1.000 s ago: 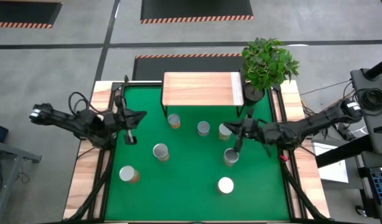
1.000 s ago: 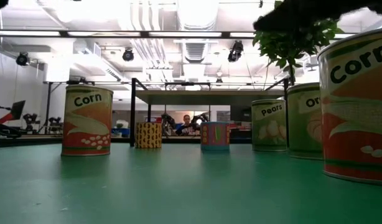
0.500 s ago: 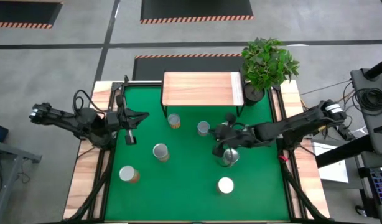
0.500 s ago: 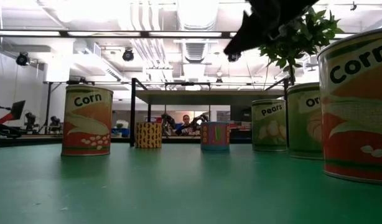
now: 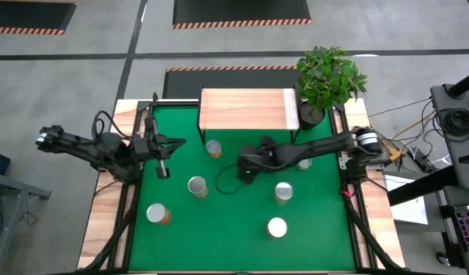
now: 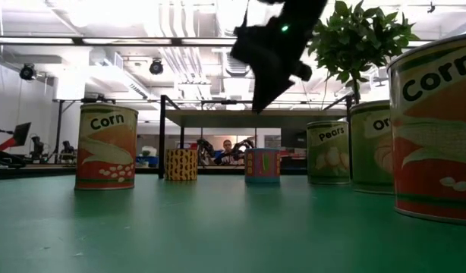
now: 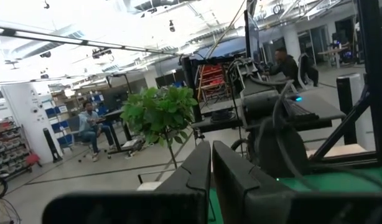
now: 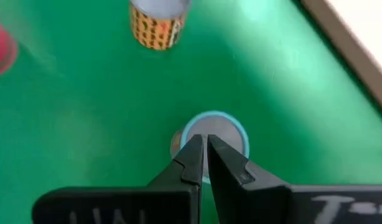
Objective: Pick and place cans onto a shelf
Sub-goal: Put the small canned corn on the shelf
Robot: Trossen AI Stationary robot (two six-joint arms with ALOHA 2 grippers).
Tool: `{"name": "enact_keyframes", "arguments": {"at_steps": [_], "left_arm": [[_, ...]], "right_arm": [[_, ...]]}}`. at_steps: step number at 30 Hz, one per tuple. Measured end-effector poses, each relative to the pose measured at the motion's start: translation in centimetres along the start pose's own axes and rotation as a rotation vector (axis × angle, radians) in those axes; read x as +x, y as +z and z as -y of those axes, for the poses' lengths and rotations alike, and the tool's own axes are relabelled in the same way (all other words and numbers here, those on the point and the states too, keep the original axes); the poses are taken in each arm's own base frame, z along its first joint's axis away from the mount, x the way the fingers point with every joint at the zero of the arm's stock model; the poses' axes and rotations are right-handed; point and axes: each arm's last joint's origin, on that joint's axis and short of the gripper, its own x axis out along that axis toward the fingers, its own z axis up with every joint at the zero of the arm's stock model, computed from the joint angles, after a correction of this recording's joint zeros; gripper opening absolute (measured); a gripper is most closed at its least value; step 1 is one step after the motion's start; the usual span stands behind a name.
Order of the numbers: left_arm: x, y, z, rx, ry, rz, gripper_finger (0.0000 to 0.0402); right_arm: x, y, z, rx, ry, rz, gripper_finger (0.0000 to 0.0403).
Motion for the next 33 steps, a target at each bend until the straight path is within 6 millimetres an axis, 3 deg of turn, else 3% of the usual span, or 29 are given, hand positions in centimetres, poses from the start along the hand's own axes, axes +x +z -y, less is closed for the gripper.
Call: {"name": "enact_keyframes", "arguments": {"at_steps": [7,12,15,33], "left_arm": [[0.2,-0.3,0.2,-0.004,-0.006,-0.018,0.0000],[0.2,-0.4,0.3,-0.006,-0.013,-0.036,0.0000],[0.2,-0.5,0.3,-0.003,-0.015,-0.042,0.0000],[0.0,0.1,0.0,-0.025,-0.013,-0.034,0.0000]], "right_arm": [[2.4,0.2,-0.6,0.129,-0.013,-0.132,0.0013],[2.6,0.2,-0.6,0.209,-0.022,-0.137,0.0016],[2.6,0.2,-0.5,0.259,-0.034,-0.131,0.0038],[3.5,-0.2,-0.3,0.432,-0.140,-0.070,0.0333]]}}
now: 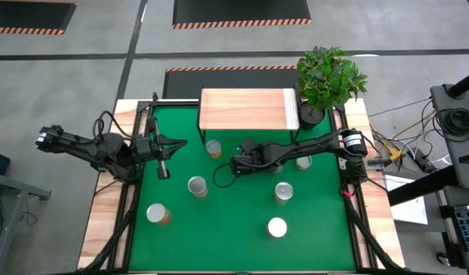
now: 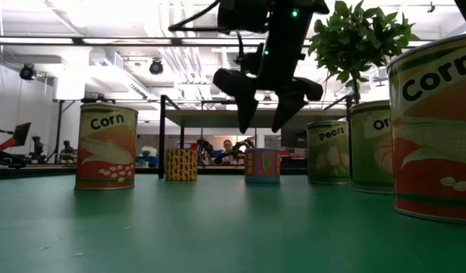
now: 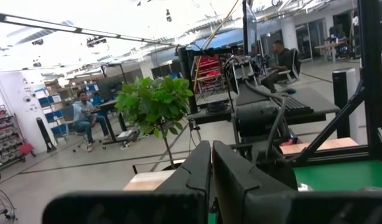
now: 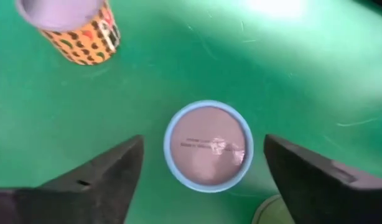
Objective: Pick and place cans onto a shelf
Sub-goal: Put the small canned corn on the shelf
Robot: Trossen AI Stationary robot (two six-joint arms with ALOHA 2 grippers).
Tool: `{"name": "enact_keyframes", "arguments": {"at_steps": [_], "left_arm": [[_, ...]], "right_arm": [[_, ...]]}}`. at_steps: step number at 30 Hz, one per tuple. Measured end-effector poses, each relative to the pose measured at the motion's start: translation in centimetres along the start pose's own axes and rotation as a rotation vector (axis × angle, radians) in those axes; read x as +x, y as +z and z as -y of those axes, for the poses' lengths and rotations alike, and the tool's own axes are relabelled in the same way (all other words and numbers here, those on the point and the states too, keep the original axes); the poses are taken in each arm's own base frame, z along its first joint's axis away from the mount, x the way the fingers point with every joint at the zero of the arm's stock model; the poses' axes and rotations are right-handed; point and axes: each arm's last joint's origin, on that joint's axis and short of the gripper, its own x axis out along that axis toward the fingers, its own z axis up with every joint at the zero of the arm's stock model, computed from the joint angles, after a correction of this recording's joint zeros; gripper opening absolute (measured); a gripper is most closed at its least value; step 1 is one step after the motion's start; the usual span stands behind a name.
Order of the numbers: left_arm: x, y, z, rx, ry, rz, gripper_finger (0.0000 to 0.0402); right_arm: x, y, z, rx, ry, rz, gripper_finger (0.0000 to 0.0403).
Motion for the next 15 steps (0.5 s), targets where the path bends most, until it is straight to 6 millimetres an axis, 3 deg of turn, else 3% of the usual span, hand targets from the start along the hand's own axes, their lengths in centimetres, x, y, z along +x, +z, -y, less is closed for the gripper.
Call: {"name": "enact_keyframes", "arguments": {"at_steps": [4,15], "left_arm": [[0.0,0.0,0.0,0.002,0.000,0.001,0.0000],[0.0,0.0,0.0,0.002,0.001,0.001,0.0000]], "right_arm": [[1.1,-0.5,-0.4,-0.002,-0.016,-0.009,0.0362],[3.4,-0.6,-0.4,0.005,-0.071,-0.019,0.0366]]}}
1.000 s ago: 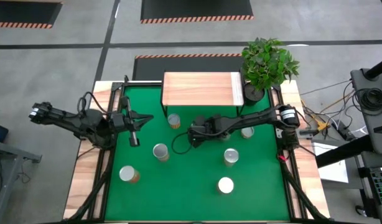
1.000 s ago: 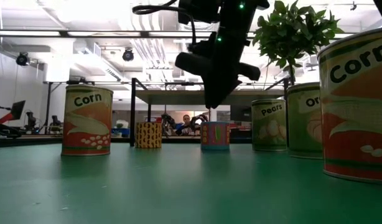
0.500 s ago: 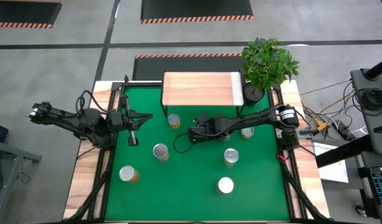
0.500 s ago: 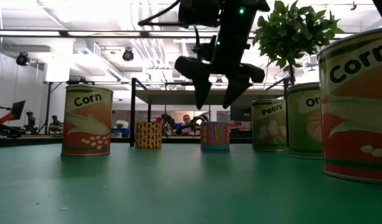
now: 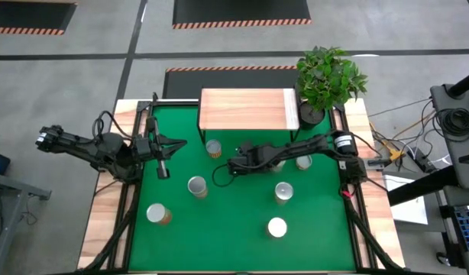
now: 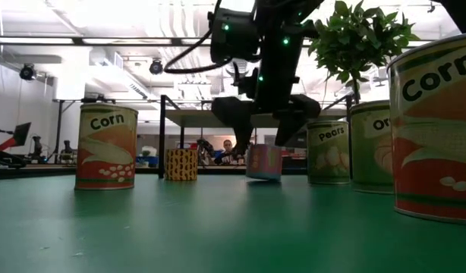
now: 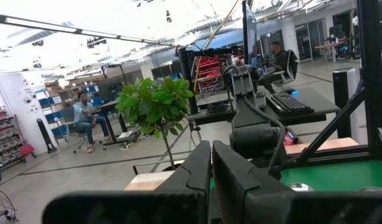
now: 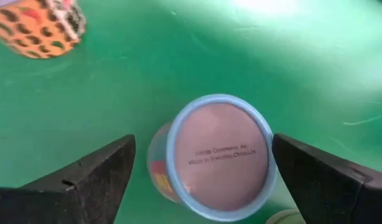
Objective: Pick and place cans onto a shelf
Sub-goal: Put the small canned corn on the shelf
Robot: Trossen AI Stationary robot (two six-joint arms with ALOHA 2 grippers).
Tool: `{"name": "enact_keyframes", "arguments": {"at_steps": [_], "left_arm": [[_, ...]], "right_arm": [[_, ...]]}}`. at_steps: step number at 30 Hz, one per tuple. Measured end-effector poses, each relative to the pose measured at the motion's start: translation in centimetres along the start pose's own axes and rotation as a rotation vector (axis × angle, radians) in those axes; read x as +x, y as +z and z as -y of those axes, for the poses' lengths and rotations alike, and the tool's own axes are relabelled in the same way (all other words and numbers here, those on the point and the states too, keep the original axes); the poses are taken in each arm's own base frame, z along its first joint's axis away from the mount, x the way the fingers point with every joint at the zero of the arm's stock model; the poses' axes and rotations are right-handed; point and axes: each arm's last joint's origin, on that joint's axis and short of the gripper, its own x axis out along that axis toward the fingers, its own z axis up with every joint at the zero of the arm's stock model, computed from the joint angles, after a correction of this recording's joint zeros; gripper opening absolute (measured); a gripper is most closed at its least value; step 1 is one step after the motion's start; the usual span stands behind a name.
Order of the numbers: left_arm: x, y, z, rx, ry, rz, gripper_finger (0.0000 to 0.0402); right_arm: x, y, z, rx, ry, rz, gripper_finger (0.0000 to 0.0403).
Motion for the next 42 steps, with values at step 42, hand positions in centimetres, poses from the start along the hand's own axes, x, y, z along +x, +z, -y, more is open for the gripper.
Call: {"name": "enact_keyframes", "arguments": {"at_steps": [42], "left_arm": [[0.0,0.0,0.0,0.015,0.000,-0.001,0.0000]], "right_arm": [[0.0,-0.7,-0.5,-0.021,0.121,0.001,0.0275]]}}
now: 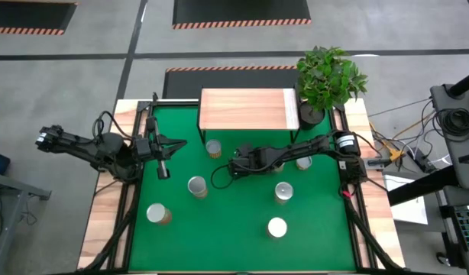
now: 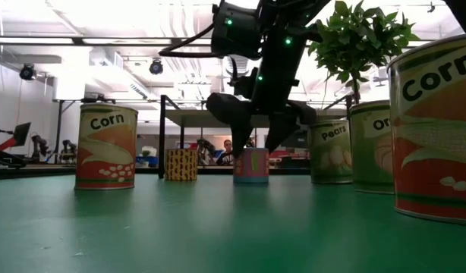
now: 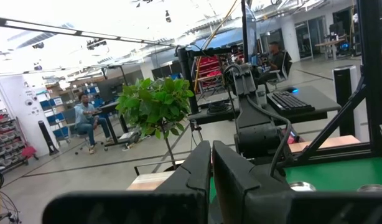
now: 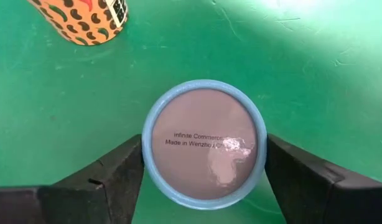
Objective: Pick and place cans onto a shelf
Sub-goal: Put the small canned corn on the shelf
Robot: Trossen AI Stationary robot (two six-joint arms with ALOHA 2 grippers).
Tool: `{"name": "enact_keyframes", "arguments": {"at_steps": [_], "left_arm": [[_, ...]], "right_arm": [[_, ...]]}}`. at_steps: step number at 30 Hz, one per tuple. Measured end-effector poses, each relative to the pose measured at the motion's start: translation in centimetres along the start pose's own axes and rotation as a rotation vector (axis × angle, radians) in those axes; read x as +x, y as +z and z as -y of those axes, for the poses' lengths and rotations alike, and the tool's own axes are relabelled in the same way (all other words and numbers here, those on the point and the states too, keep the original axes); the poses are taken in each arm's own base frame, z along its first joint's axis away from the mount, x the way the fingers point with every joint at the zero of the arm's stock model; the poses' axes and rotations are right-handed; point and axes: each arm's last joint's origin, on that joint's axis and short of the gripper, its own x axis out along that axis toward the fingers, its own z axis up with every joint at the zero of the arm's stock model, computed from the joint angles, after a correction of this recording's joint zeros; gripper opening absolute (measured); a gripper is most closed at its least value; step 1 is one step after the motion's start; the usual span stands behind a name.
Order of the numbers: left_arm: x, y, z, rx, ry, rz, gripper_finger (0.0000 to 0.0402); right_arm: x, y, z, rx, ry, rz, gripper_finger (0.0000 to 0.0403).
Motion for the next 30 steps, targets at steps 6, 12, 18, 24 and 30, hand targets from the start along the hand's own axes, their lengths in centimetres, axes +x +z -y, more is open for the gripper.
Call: {"name": "enact_keyframes", "arguments": {"at_steps": [6,12,18,24,30], "left_arm": [[0.0,0.0,0.0,0.000,0.000,0.000,0.0000],[0.0,0.0,0.0,-0.001,0.000,0.001,0.0000],[0.0,0.0,0.0,0.000,0.000,0.000,0.0000],[0.0,0.1,0.0,-0.006,0.003,0.010,0.0000],[0.1,0.1,0.0,-0.007,0.004,0.012,0.0000]], "right_arm": [[-0.9,-0.2,-0.5,-0.054,0.024,-0.011,0.0299],[-5.2,0.6,-1.8,-0.107,0.166,0.016,0.0297],[-9.6,2.0,-2.9,-0.187,0.255,0.056,0.0291],[-12.5,5.7,-2.5,-0.270,0.272,0.137,0.0292],[-13.2,11.2,-0.2,-0.277,0.252,0.239,0.0292]]}}
